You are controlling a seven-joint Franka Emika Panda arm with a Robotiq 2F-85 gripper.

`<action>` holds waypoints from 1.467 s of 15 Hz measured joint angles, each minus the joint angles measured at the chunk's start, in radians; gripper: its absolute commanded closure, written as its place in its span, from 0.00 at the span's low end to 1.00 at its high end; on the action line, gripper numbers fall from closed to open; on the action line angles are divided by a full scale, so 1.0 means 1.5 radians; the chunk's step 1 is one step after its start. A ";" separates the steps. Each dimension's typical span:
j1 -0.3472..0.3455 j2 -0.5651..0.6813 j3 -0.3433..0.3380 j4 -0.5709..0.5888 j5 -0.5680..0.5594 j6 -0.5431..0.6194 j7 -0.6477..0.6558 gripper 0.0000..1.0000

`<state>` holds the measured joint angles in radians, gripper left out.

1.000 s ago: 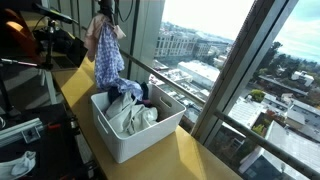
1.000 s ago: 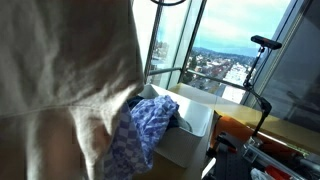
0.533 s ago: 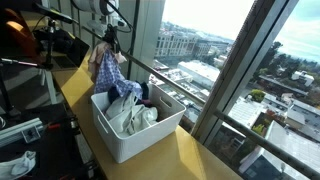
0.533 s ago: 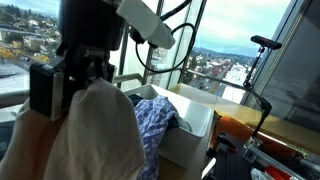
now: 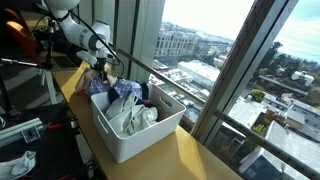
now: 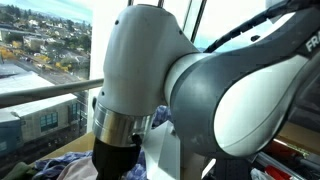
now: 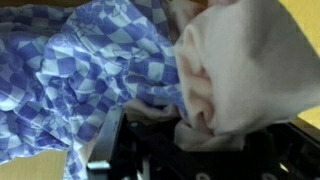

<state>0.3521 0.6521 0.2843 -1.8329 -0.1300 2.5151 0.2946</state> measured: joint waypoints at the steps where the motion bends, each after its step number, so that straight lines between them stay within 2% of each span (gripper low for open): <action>1: 0.011 0.017 -0.003 -0.010 0.000 0.023 -0.001 1.00; 2: 0.022 0.032 -0.006 -0.016 0.000 0.041 -0.003 1.00; 3: 0.032 0.047 -0.009 -0.018 0.000 0.055 -0.006 0.94; 4: 0.041 0.058 -0.011 -0.018 0.000 0.065 -0.008 0.73; 6: 0.049 0.071 -0.013 -0.017 0.000 0.074 -0.015 0.68; 9: 0.045 0.068 -0.015 -0.012 0.002 0.074 -0.026 0.48; 12: 0.027 0.029 -0.021 -0.011 0.002 0.067 -0.043 0.27; 15: -0.008 -0.045 -0.026 -0.017 0.003 0.044 -0.069 0.05; 17: -0.032 -0.100 -0.029 -0.023 0.006 0.026 -0.085 0.00; 22: -0.088 -0.201 -0.055 -0.025 0.015 -0.016 -0.122 0.00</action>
<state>0.2205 0.3500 0.2020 -1.8705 -0.1078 2.4914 0.1113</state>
